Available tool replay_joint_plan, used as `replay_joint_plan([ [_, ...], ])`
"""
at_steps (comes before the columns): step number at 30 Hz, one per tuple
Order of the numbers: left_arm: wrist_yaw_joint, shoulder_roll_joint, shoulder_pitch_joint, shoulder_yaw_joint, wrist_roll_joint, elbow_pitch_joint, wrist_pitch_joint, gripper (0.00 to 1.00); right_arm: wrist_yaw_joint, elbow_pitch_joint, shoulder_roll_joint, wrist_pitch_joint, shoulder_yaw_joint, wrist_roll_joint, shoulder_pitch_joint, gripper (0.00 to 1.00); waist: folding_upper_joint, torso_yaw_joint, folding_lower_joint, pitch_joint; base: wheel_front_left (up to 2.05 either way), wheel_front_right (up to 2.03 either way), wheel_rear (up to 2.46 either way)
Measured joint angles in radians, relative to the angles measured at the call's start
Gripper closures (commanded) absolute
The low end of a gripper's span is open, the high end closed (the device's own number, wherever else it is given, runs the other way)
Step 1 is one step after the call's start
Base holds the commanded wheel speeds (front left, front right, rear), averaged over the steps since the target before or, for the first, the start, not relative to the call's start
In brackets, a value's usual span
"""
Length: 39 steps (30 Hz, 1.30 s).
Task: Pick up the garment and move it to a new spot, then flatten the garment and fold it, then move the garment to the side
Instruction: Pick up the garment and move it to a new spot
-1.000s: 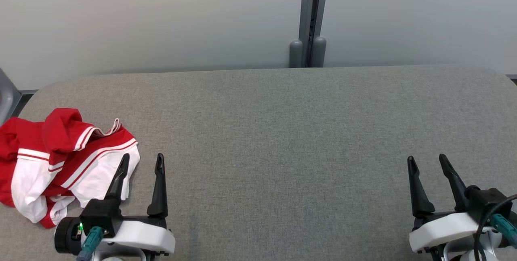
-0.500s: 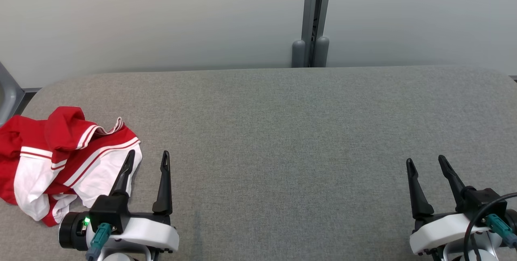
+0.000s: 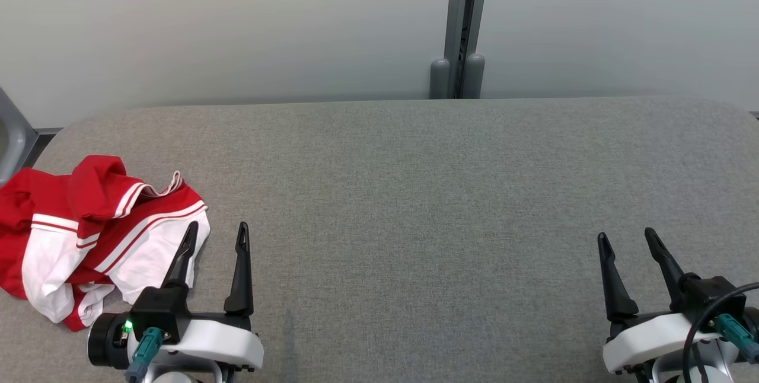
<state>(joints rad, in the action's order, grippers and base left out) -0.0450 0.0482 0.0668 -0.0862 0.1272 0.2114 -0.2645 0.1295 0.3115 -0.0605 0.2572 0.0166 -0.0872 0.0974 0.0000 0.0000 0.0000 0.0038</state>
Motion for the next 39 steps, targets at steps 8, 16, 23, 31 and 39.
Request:
replay_joint_plan([
  [8,-0.001,0.000,0.002,-0.001,0.011,0.014,0.000,0.00,0.000,0.000,-0.002,0.000,-0.001,-0.009,0.000,0.00,0.0000,0.008,0.0000,0.001,0.00,0.00,0.00],
  [16,-0.006,0.000,0.015,0.002,0.025,0.040,0.000,0.00,0.000,-0.008,-0.005,0.000,-0.023,-0.022,0.001,0.00,0.0000,0.051,0.0000,0.000,0.00,0.00,0.00],
  [23,-0.013,0.000,0.018,0.010,0.035,0.049,0.000,0.00,0.000,-0.017,-0.006,0.000,-0.047,-0.037,0.001,0.00,0.0000,0.119,0.0000,-0.005,0.00,0.00,0.00],
  [31,-0.012,0.000,0.018,0.017,0.048,0.055,0.000,0.00,0.000,-0.032,-0.003,0.000,-0.069,-0.057,0.000,0.00,0.0000,0.217,0.0000,-0.010,0.00,0.00,0.00],
  [39,-0.012,0.000,0.017,0.021,0.054,0.063,0.000,0.00,0.000,-0.032,0.000,0.000,-0.086,-0.072,0.000,0.00,0.0000,0.312,0.0000,-0.013,0.00,0.00,0.00],
])
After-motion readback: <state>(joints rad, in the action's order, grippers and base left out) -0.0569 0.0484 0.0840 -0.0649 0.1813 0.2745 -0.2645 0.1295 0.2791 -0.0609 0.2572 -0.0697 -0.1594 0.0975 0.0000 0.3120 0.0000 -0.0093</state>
